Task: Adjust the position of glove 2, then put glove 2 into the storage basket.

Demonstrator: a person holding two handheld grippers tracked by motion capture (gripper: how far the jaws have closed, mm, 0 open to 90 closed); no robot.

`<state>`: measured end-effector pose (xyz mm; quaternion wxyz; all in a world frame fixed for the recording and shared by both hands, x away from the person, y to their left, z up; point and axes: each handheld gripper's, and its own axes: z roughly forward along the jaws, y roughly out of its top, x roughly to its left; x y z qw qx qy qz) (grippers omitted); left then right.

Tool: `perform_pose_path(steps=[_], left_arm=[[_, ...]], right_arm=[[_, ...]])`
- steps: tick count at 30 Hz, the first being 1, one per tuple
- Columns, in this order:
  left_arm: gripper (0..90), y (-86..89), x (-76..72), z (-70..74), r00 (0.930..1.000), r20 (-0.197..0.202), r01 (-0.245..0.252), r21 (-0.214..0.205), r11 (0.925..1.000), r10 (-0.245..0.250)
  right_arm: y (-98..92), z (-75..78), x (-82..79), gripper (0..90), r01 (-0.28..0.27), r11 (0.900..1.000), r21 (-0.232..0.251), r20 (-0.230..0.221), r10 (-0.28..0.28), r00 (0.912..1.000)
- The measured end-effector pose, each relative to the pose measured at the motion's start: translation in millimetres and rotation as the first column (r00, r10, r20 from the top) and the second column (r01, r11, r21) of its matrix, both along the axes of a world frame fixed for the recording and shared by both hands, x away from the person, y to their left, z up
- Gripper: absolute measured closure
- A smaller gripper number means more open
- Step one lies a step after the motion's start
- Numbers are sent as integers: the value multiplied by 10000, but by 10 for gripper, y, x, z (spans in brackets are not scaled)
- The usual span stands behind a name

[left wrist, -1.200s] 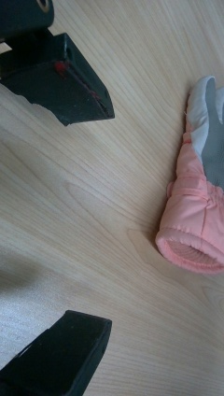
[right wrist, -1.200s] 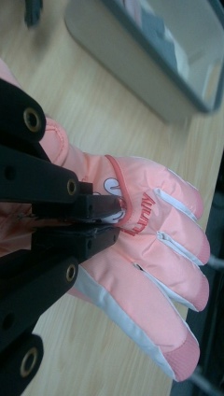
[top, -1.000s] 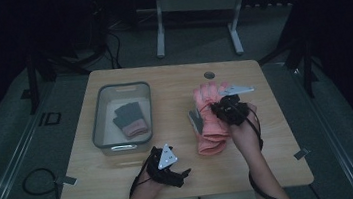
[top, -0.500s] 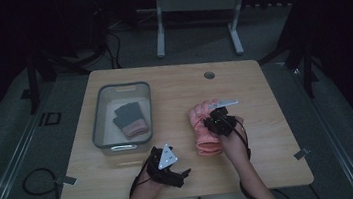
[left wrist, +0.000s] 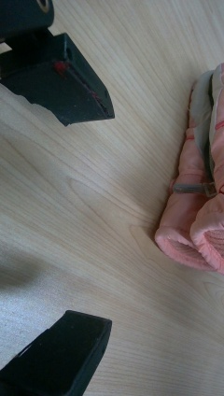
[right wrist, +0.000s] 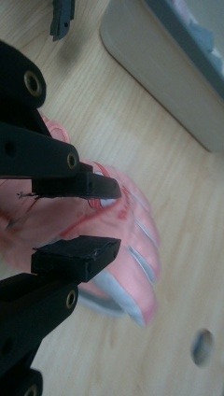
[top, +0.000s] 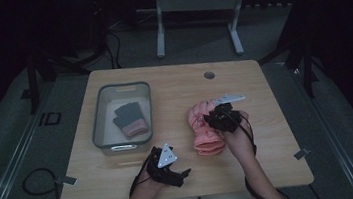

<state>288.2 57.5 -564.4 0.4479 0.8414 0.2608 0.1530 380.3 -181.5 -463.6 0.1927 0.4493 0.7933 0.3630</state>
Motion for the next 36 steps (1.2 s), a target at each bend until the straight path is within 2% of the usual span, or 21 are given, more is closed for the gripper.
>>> perform_pose_path(steps=[8,9,11,12,14,16,17,18,19,21,23,25,27,28,29,30,31,32,33,35,36], left_arm=[[23,-34,-25,22,9996,244,148,136,9998,-152],[23,-53,-27,105,9989,-135,440,-598,9972,-449],[23,-74,-35,200,9980,-1,626,-793,9949,-628],[30,-82,-35,249,9979,156,633,-860,9943,-622],[32,-87,-26,308,9981,111,606,-889,9942,-599],[36,-88,7,415,9995,140,298,-1174,9926,-283],[39,-86,62,527,9999,103,-24,-1312,9913,37],[43,-86,62,527,9999,103,-24,-1312,9913,37],[48,-99,146,639,9992,-47,-395,-1390,9895,393],[51,-118,191,694,9984,-106,-571,-1349,9892,562],[62,-177,296,804,9953,-417,-912,-1088,9899,871],[77,-249,406,896,9930,-415,-1135,-667,9913,1109],[133,-326,619,979,9884,-658,-1401,-447,9891,1371],[140,-326,619,979,9884,-658,-1401,-447,9891,1371],[148,-353,680,990,9849,-592,-1647,-275,9860,1628],[156,-402,791,986,9746,-679,-2148,-167,9765,2133],[173,-402,791,986,9746,-679,-2148,-167,9765,2133],[190,-434,911,955,9669,-1046,-2349,-110,9719,2325],[195,-434,911,955,9669,-1046,-2349,-110,9719,2325],[208,-487,1048,870,9548,-1582,-2556,-54,9668,2515],[208,-487,1048,870,9548,-1582,-2556,-54,9668,2515]], right_arm=[[-251,163,-63,641,-323,9994,97,433,319,9986],[-351,214,-104,631,-647,9978,-104,827,654,9944],[-415,234,-141,632,-945,9944,-473,1159,995,9883],[-446,237,-149,632,-1062,9921,-662,1167,1134,9867],[-496,237,-156,634,-1167,9891,-901,1226,1273,9843],[-538,237,-145,634,-1227,9894,-772,1189,1313,9842],[-549,237,-141,635,-1233,9900,-688,1175,1307,9844],[-549,237,-141,635,-1233,9900,-688,1175,1307,9844],[-559,235,-112,634,-1348,9903,-329,1125,1377,9841],[-555,234,-92,634,-1368,9903,-237,1125,1386,9839],[-533,232,-45,634,-1344,9909,-93,1127,1346,9845],[-497,228,5,634,-1311,9914,-2,1133,1303,9850],[-420,217,73,633,-1339,9909,149,1070,1316,9855],[-395,210,89,628,-1322,9912,61,1097,1307,9853],[-375,201,97,619,-1309,9914,43,1174,1295,9846],[-364,185,104,612,-1305,9914,60,1173,1289,9847],[-364,185,104,612,-1305,9914,60,1173,1289,9847],[-349,143,123,589,-1262,9919,119,1013,1244,9870],[-349,143,123,589,-1262,9919,119,1013,1244,9870],[-309,76,171,527,-1218,9924,188,860,1198,9891],[-309,76,171,527,-1218,9924,188,860,1198,9891]])
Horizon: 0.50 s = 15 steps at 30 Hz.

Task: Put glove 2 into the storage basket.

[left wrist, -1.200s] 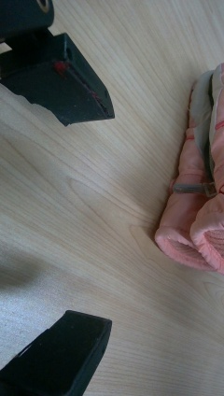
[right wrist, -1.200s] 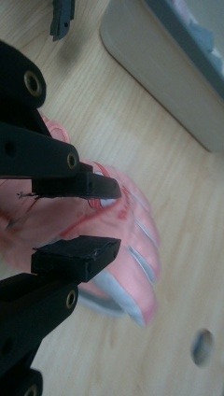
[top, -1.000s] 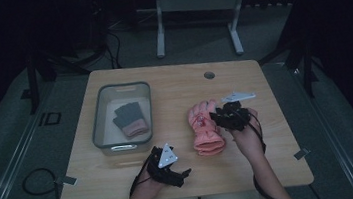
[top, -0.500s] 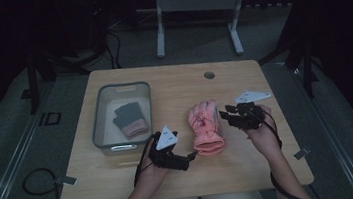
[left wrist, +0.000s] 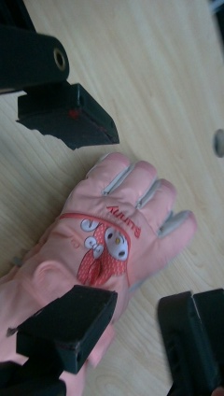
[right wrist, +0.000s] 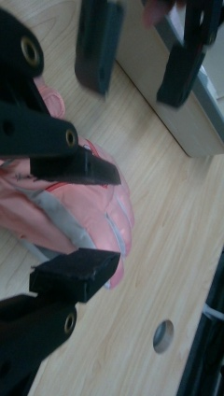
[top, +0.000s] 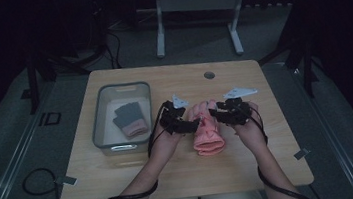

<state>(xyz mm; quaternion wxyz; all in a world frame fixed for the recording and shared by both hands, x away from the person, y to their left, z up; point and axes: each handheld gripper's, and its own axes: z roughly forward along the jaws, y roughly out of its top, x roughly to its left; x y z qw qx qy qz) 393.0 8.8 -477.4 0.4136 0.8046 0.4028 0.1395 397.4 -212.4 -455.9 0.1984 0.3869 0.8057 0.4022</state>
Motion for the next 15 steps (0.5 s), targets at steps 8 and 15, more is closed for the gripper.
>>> perform_pose_path(steps=[8,15], left_arm=[[208,-26,165,-413,9703,-2416,-218,-1403,9899,-128],[263,-46,320,-661,9179,-3945,-514,-2249,9730,-427]], right_arm=[[-145,-464,161,354,-27,9998,-201,-1821,-10,9833],[-194,-624,312,464,-602,9972,436,-3546,718,9322]])
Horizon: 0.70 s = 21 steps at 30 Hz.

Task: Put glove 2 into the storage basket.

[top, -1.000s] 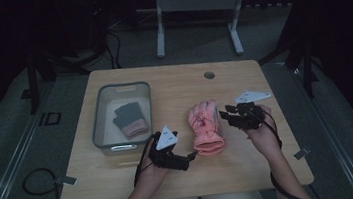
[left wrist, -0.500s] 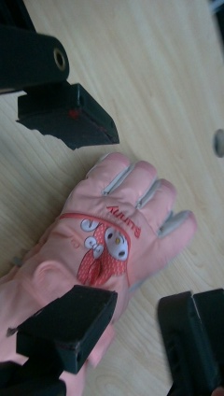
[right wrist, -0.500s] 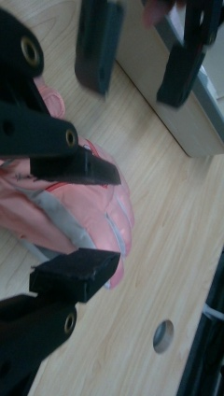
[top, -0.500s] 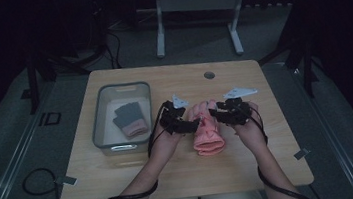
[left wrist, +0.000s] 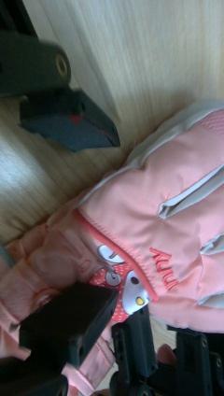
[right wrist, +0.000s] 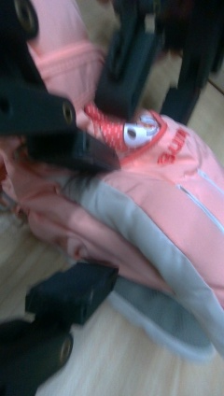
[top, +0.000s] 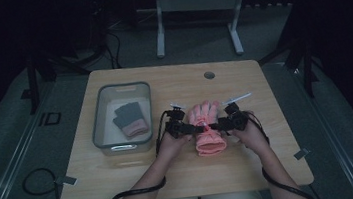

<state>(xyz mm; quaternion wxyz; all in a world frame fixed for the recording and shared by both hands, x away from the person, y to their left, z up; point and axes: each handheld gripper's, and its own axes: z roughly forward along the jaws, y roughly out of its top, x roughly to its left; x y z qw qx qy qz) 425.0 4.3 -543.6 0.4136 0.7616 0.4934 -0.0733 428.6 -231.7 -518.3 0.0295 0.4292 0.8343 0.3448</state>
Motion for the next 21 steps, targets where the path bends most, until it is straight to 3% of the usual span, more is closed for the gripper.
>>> perform_pose_path(steps=[1,2,3,9,11,13,16,19,20,21], left_arm=[[263,-9,17,-20,9998,-79,169,-193,9997,-170],[324,-21,37,-38,9993,-174,335,-386,9987,-342],[408,-39,78,-65,9972,-511,509,-628,9967,-542],[701,-28,101,-32,9962,-615,574,-736,9956,-620],[724,-16,96,4,9959,-592,643,-787,9948,-691],[755,-36,64,123,9958,-324,840,-384,9957,-852],[770,-28,45,259,9955,-65,947,-237,9952,-948],[771,-9,30,357,9952,129,976,-242,9949,-973],[774,22,15,455,9949,279,978,-250,9949,-971],[775,22,15,455,9949,279,978,-250,9949,-971]], right_arm=[[0,0,0,464,0,10000,0,0,0,10000],[12,-3,9,499,-47,10000,-22,-83,47,10000],[17,-9,20,542,-73,9999,-72,-258,71,9996],[13,-43,-21,655,294,9990,341,-157,-289,9995],[-2,-39,-26,667,402,9976,558,-183,-393,9991],[12,2,-62,687,493,9970,592,46,-496,9988],[8,64,-76,699,511,9951,842,99,-521,9986],[15,132,-90,703,501,9944,935,209,-523,9984],[30,216,-109,704,440,9933,1068,439,-489,9978],[40,256,-114,705,416,9930,1104,530,-476,9975]])
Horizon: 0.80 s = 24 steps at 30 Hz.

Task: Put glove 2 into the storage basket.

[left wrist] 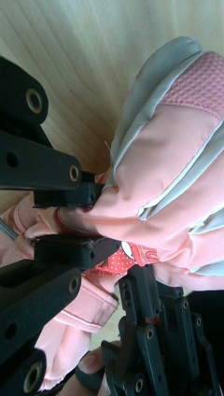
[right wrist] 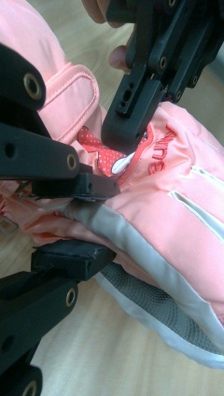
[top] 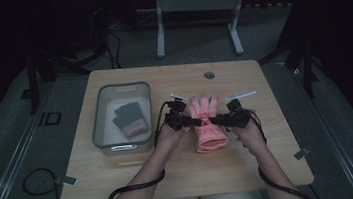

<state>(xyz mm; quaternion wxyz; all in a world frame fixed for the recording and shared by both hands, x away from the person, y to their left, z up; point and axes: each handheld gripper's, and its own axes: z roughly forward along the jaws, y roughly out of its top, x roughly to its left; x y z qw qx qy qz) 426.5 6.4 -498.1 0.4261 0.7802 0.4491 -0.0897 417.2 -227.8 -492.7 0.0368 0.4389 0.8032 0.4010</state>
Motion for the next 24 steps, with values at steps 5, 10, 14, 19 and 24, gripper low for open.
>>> perform_pose_path(steps=[5,10,14,19,24], left_arm=[[777,85,-54,234,9988,492,-34,222,9997,23],[780,207,-101,449,9960,889,-159,308,9994,131],[780,345,-124,626,9935,1127,-197,365,9991,155],[780,569,-176,855,9882,1472,-500,467,9977,427],[780,737,-203,955,9852,1603,-700,576,9959,600]], right_arm=[[64,147,-17,705,-122,9998,184,284,117,9995],[154,303,-24,705,-290,9981,550,581,258,9980],[292,487,-11,705,-514,9953,824,841,445,9955],[474,653,11,705,-784,9922,972,1125,673,9914],[643,756,34,705,-1040,9901,940,1295,914,9874]])
